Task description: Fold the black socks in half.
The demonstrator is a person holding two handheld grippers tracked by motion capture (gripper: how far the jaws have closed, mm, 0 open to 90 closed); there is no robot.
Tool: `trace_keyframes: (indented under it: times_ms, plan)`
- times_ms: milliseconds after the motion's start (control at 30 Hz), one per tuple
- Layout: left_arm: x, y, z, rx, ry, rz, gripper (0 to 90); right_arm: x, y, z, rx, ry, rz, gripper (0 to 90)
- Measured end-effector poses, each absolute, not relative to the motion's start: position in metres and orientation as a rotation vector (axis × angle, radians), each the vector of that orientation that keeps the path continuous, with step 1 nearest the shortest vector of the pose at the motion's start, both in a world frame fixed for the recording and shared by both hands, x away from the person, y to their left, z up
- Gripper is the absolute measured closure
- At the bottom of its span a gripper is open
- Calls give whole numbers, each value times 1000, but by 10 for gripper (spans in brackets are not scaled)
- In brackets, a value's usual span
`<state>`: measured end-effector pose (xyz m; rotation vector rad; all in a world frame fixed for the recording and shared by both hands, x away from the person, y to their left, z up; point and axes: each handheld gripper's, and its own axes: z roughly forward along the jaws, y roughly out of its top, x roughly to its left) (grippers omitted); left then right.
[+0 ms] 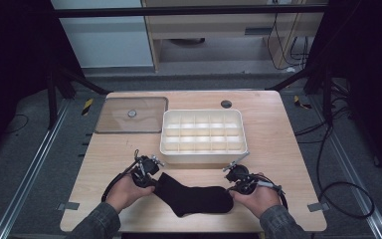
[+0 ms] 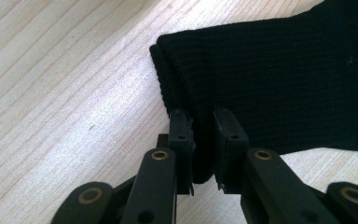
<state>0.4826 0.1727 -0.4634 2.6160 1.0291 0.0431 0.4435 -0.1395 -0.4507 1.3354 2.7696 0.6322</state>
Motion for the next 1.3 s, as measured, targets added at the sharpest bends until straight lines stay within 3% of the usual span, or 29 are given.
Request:
trace_keyframes:
  times_ms: [567, 1300]
  plan:
    - [482, 179, -455, 2606, 1017, 68, 797, 443, -138, -452, 1329, 2772, 656, 888]
    - [479, 195, -414, 2626, 979, 187, 794, 453, -110, -458, 1317, 2769, 758, 891]
